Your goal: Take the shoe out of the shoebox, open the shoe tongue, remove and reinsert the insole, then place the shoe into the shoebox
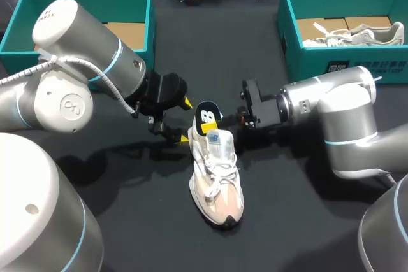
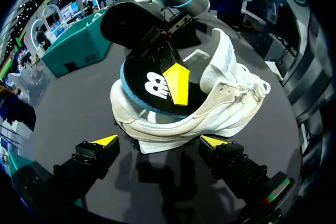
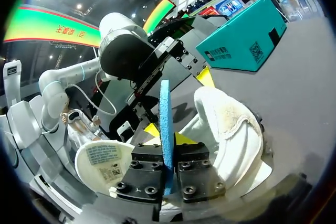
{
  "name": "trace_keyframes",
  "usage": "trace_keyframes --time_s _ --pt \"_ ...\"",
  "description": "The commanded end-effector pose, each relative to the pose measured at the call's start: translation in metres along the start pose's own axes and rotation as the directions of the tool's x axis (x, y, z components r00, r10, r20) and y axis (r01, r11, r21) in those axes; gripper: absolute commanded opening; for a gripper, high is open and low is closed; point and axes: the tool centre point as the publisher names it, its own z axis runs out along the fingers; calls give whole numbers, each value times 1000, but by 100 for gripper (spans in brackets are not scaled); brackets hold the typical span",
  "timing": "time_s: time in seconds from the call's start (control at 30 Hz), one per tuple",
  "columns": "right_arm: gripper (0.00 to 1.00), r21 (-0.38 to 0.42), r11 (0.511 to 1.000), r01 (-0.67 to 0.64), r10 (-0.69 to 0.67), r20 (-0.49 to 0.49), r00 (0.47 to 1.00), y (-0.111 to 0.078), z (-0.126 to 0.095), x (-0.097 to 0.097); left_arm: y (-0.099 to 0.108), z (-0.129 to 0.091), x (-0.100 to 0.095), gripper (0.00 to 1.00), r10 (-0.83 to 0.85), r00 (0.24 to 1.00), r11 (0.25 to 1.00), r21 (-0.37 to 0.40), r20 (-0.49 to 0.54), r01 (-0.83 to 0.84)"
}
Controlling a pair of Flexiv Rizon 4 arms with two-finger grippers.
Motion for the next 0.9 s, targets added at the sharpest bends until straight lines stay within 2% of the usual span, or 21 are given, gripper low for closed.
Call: trace_keyframes --time_s 0.03,0.17,0.43,0.5,0.57,0.6,0.63,0.9 --pt "44 -7 1000 30 -30 8 1000 1 -3 7 0 -1 1 100 0 1000 1000 0 0 0" --pt "46 0 997 75 -75 0 997 13 -1 10 0 -1 1 100 0 1000 1000 0 0 0" --pt "42 13 993 115 -115 2 993 32 0 7 0 -1 1 100 0 1000 1000 0 0 0" --pt "36 11 993 120 -120 3 993 35 -1 6 0 -1 1 100 0 1000 1000 0 0 0" --pt "17 7 993 122 -122 4 993 37 -1 3 0 -1 1 100 0 1000 1000 0 0 0" --pt "3 5 993 119 -119 4 993 38 -2 2 0 -1 1 100 0 1000 1000 0 0 0" --pt "0 4 994 113 -113 5 994 38 -2 0 0 -1 1 100 0 1000 1000 0 0 0" --pt "0 11 998 55 -55 1 998 19 0 -3 0 -1 1 100 0 1000 1000 0 0 0"
